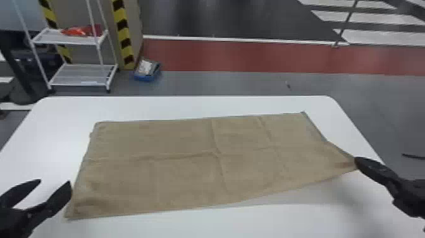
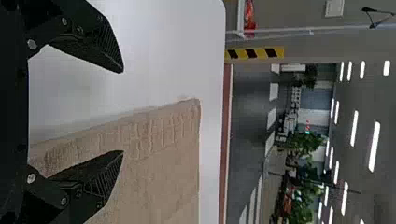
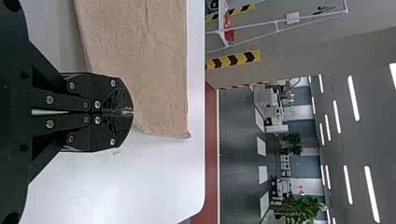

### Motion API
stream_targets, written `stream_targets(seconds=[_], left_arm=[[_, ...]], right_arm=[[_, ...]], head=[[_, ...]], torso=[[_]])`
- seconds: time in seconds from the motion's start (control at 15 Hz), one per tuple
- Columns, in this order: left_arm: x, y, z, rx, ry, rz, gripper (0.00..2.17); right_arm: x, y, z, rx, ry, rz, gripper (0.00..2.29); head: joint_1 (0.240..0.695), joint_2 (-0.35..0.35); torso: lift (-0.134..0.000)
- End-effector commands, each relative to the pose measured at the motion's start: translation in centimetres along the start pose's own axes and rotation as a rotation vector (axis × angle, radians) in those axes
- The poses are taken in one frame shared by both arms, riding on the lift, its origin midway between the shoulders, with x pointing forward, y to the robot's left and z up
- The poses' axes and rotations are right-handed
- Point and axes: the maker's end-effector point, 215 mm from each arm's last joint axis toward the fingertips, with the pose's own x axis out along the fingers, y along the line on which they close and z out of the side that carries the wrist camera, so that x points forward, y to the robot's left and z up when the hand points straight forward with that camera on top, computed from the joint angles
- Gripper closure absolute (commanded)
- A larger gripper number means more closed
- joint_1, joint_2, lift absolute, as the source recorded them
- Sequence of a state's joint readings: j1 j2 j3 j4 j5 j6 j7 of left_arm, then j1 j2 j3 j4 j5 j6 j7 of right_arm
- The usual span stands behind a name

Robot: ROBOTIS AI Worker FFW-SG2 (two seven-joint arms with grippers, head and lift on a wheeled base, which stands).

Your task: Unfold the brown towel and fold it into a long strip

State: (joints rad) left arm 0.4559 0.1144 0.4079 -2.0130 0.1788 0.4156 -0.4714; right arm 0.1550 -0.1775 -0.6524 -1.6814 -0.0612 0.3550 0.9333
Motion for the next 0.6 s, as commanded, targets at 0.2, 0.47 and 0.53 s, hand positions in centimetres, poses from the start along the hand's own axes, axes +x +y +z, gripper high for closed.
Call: stream_targets(seconds=[0.2,0.47,0.53], left_arm=[[-1.7,-2.7,0.3,-0.084,0.008,-0.182,0.36],[-4.0,-5.8,-2.7,-0.214,0.16,-0.357,0.7],[-4.1,-6.3,-2.4,-0.215,0.16,-0.378,0.7]], right_arm=[[-4.6,-2.2,-1.8,0.059,-0.014,-0.065,1.68],[-4.5,-2.0,-1.8,0.058,-0.016,-0.062,1.68],[-4.5,-1.9,-2.0,0.059,-0.014,-0.06,1.68]], head=[[0.695,-0.151],[0.695,-0.225],[0.695,-0.235]], torso=[[-0.123],[-0.123],[-0.123]])
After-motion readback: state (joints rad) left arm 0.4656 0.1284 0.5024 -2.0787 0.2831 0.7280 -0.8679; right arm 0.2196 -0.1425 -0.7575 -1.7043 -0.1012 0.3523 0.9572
